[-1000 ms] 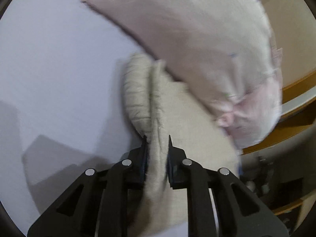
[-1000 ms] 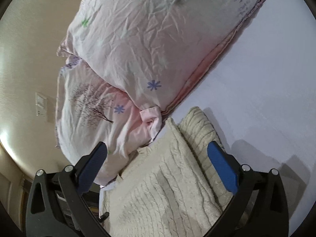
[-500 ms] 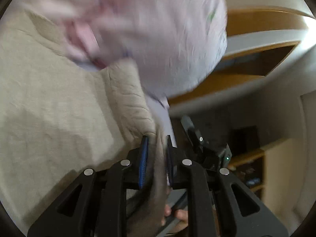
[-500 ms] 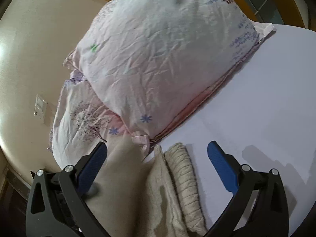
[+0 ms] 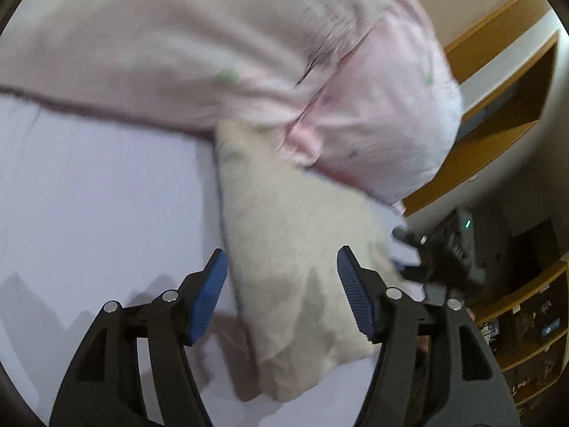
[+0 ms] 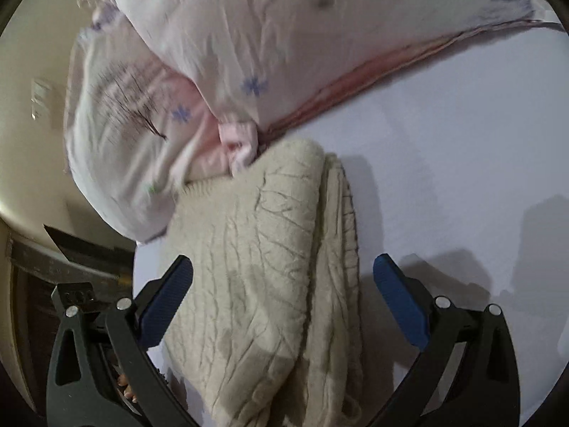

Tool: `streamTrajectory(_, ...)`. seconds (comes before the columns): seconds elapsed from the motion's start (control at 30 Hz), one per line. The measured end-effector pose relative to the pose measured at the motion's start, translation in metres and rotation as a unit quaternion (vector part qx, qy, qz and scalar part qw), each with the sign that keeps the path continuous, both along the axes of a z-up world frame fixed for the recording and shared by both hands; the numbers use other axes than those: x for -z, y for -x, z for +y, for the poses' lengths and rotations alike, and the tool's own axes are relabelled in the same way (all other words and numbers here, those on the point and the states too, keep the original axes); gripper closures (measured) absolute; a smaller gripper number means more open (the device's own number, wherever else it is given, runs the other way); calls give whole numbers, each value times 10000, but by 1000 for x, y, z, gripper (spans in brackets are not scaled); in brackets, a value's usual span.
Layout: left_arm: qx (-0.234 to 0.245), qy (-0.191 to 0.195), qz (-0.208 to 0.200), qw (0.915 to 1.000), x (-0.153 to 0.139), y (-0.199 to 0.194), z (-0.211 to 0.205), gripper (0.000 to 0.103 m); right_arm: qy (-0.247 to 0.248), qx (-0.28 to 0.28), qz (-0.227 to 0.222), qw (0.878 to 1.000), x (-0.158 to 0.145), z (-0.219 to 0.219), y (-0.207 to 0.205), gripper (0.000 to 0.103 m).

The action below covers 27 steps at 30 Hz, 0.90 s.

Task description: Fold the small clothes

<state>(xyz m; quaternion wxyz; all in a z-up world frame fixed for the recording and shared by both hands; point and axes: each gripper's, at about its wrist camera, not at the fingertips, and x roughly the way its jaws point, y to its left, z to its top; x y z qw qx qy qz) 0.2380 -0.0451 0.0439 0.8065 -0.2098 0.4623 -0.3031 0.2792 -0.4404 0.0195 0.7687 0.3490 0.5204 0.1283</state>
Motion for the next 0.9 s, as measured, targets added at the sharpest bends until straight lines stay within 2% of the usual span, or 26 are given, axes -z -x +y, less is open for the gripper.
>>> streamTrajectory(0.1,168,-174,143,9996,16,-2,-13,27,-129,-199,239,9994,16,6,-6,3)
streamTrajectory(0.13,228,-256,182,9992,22,-1,-20,23,-169,-225,160,9995,17,6,-5,5)
streamTrajectory(0.17,254,-263,192,9991,24,0,-22,23,-213,-245,103,9994,18,6,-3,16)
streamTrajectory(0.2,298,-228,238,9990,28,-1,-27,23,-299,-224,55,9993,21,5,0,39)
streamTrajectory(0.23,343,-89,324,9988,32,-3,-31,23,-318,-193,29,9993,25,4,2,52)
streamTrajectory(0.27,370,59,426,9984,38,-5,-33,24,-428,-247,-58,9988,29,5,4,63)
streamTrajectory(0.3,377,197,530,9977,43,-10,-37,29,-556,-245,-156,9980,31,7,7,68)
streamTrajectory(0.33,302,164,457,9984,43,-10,-38,42,-540,-195,-282,9980,28,9,10,70)
streamTrajectory(0.37,336,117,406,9985,41,-10,-34,48,-486,-182,-392,9979,22,11,12,73)
streamTrajectory(0.4,366,152,338,9986,38,-8,-29,58,-419,-198,-533,9975,15,15,14,74)
streamTrajectory(0.43,382,233,284,9986,32,-6,-22,61,-409,-230,-632,9969,8,18,15,74)
streamTrajectory(0.47,410,322,187,9985,24,1,-11,61,-465,-331,-774,9954,-2,24,16,75)
streamTrajectory(0.53,351,222,-133,9990,10,16,9,60,-551,-618,-965,9919,-15,44,16,75)
streamTrajectory(0.57,255,99,-293,9992,4,23,23,60,-510,-744,-1004,9908,-18,53,14,73)
streamTrajectory(0.6,142,-85,-353,9992,3,26,33,55,-365,-867,-1005,9905,-19,65,11,66)
streamTrajectory(0.63,-38,-383,-353,9986,5,26,43,52,-73,-954,-954,9908,-18,78,7,62)
streamTrajectory(0.7,-342,-725,-169,9966,13,23,55,47,978,-787,-903,9880,-19,96,6,50)
streamTrajectory(0.73,-414,-648,-52,9970,18,24,61,45,1291,-616,-997,9847,-24,98,11,45)
streamTrajectory(0.77,-495,-542,-97,9973,18,28,69,42,1234,-489,-1226,9835,-32,97,20,40)
streamTrajectory(0.83,-557,-679,-308,9957,12,35,71,37,845,-515,-1477,9841,-40,100,33,39)
streamTrajectory(0.87,-564,-781,-426,9944,10,37,68,36,873,-651,-1464,9832,-40,107,34,41)
streamTrajectory(0.9,-532,-867,-479,9937,9,38,64,36,997,-832,-1402,9816,-37,117,33,64)
